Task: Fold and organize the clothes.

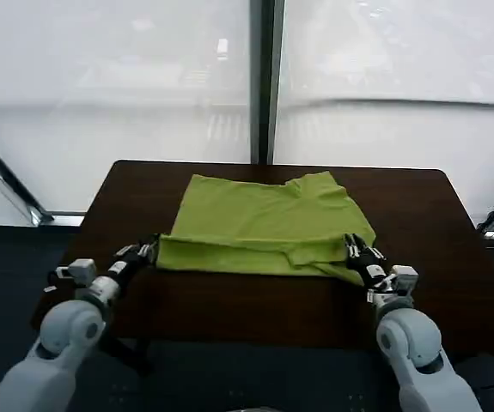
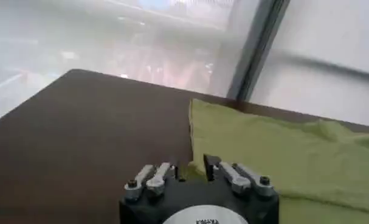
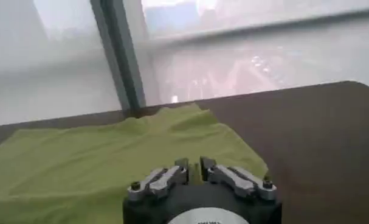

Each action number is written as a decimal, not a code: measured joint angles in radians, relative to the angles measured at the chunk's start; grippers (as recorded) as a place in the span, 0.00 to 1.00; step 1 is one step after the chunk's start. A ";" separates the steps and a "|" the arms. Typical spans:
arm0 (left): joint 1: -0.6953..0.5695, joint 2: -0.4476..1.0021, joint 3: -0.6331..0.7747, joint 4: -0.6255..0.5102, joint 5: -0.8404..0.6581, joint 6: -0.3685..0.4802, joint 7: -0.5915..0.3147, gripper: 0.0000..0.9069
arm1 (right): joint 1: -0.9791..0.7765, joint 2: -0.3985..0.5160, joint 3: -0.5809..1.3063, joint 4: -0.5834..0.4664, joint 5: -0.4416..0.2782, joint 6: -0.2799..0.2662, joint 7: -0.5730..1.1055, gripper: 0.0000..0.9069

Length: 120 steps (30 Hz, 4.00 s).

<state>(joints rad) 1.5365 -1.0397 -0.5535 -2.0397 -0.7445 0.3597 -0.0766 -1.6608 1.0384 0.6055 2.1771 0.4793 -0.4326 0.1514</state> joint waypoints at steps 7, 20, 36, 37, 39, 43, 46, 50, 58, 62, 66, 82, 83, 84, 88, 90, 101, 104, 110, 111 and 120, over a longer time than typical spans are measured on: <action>0.031 -0.016 0.003 -0.013 0.003 0.000 0.000 0.97 | -0.033 0.006 0.002 -0.016 0.000 0.001 -0.001 0.97; 0.030 -0.032 0.009 0.030 0.014 -0.008 0.001 0.67 | -0.051 0.003 0.001 -0.019 -0.002 0.001 0.000 0.76; 0.039 -0.032 0.003 0.036 0.012 -0.017 0.002 0.00 | -0.069 -0.013 -0.003 0.020 0.011 -0.017 0.046 0.00; 0.041 -0.031 0.001 0.034 0.015 -0.017 0.002 0.00 | -0.075 -0.016 -0.003 0.028 0.022 -0.029 0.056 0.00; 0.049 -0.025 -0.008 0.027 0.023 -0.018 0.002 0.00 | -0.084 -0.023 -0.002 0.044 0.043 -0.054 0.076 0.00; 0.078 -0.006 -0.032 0.007 0.031 -0.019 -0.001 0.00 | -0.101 -0.035 0.000 0.074 0.087 -0.093 0.097 0.00; 0.112 0.011 -0.055 -0.012 0.021 -0.024 -0.001 0.00 | -0.118 -0.043 0.002 0.101 0.105 -0.103 0.098 0.00; 0.173 0.023 -0.090 -0.045 0.021 -0.028 -0.001 0.00 | -0.149 -0.057 0.000 0.143 0.113 -0.111 0.095 0.00; 0.309 0.021 -0.163 -0.110 0.036 -0.046 0.004 0.00 | -0.189 -0.069 -0.007 0.178 0.112 -0.111 0.095 0.00; 0.355 0.019 -0.193 -0.118 0.036 -0.054 0.004 0.00 | -0.195 -0.069 -0.016 0.182 0.110 -0.111 0.097 0.00; 0.383 0.015 -0.216 -0.122 0.031 -0.060 0.003 0.00 | -0.199 -0.074 -0.014 0.191 0.110 -0.122 0.093 0.00; 0.441 0.033 -0.298 -0.212 -0.011 0.085 -0.045 0.97 | -0.088 -0.154 0.036 0.224 0.274 -0.208 0.106 0.97; 0.437 0.038 -0.313 -0.222 -0.021 0.093 -0.050 0.97 | -0.054 -0.158 0.034 0.210 0.287 -0.216 0.108 0.97; 0.434 0.042 -0.320 -0.228 -0.030 0.098 -0.052 0.97 | -0.011 -0.159 0.027 0.192 0.300 -0.223 0.109 0.97; 0.361 0.068 -0.331 -0.241 -0.066 0.136 -0.062 0.97 | 0.163 -0.158 -0.017 0.089 0.330 -0.260 0.112 0.97; 0.298 0.080 -0.316 -0.236 -0.101 0.162 -0.063 0.97 | 0.256 -0.150 -0.050 0.028 0.348 -0.284 0.116 0.97; -0.120 0.179 -0.147 -0.062 -0.271 0.231 -0.108 0.97 | 0.684 -0.084 -0.267 -0.271 0.411 -0.304 0.186 0.97; -0.251 0.200 -0.068 0.025 -0.296 0.239 -0.118 0.97 | 0.769 -0.058 -0.318 -0.346 0.415 -0.304 0.198 0.97; -0.478 0.194 0.103 0.203 -0.307 0.251 -0.122 0.97 | 0.870 -0.010 -0.384 -0.460 0.425 -0.304 0.201 0.97; -0.515 0.189 0.130 0.236 -0.307 0.253 -0.120 0.97 | 0.879 -0.004 -0.389 -0.474 0.428 -0.304 0.201 0.97; -0.735 0.146 0.284 0.446 -0.303 0.296 -0.112 0.97 | 0.935 0.034 -0.437 -0.569 0.415 -0.304 0.201 0.97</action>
<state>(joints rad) 0.8017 -0.8932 -0.2693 -1.5933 -1.0472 0.6560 -0.1886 -0.7256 1.0725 0.1689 1.6079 0.8947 -0.7365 0.3527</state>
